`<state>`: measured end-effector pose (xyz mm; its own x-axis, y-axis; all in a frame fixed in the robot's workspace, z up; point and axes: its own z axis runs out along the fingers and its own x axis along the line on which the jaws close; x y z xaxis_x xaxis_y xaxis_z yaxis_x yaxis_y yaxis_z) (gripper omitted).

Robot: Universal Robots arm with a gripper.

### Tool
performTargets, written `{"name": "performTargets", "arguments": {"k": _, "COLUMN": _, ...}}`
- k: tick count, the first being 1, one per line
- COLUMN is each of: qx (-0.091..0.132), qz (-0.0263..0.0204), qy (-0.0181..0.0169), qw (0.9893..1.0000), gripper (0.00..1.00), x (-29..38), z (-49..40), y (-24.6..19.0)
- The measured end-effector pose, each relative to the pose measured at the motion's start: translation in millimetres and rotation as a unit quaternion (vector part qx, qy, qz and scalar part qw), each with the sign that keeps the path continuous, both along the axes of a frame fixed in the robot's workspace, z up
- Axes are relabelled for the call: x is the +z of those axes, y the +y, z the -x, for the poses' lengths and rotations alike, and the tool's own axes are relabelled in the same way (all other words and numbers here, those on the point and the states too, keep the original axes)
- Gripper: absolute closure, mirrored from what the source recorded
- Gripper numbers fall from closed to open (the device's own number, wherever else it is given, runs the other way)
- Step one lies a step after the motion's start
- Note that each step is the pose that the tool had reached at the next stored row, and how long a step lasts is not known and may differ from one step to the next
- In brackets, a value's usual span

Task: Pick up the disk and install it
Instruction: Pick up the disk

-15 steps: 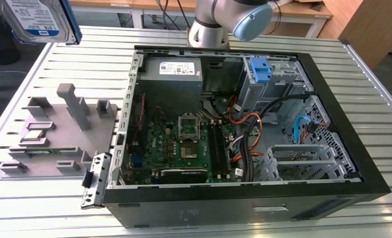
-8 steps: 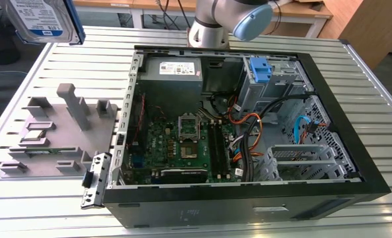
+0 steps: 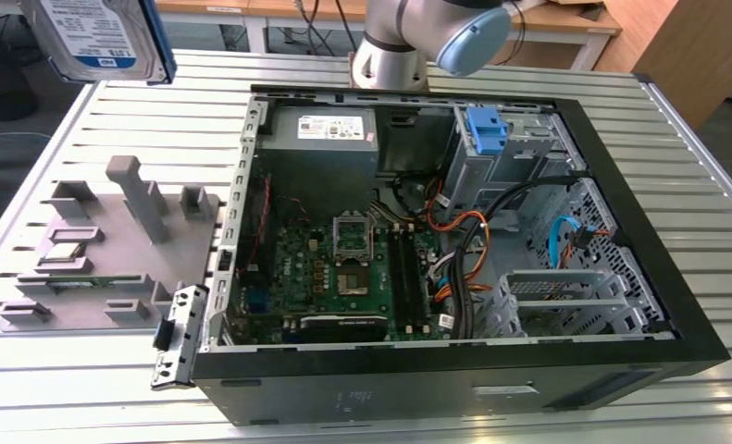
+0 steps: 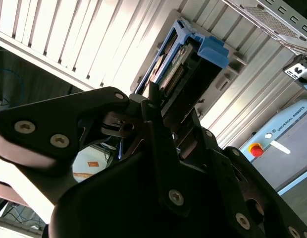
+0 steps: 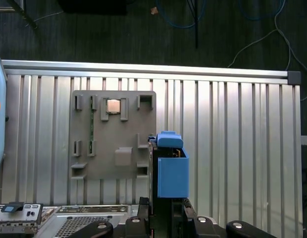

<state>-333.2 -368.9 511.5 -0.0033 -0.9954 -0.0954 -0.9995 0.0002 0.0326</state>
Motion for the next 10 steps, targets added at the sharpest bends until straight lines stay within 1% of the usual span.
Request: {"name": "performTargets", "arguments": {"k": 10, "qx": 0.000, "qz": 0.0000, "qy": 0.0000, "qw": 1.0000, "gripper": 0.65, "x": -0.1, "z": -27.3, "y": 0.0}}
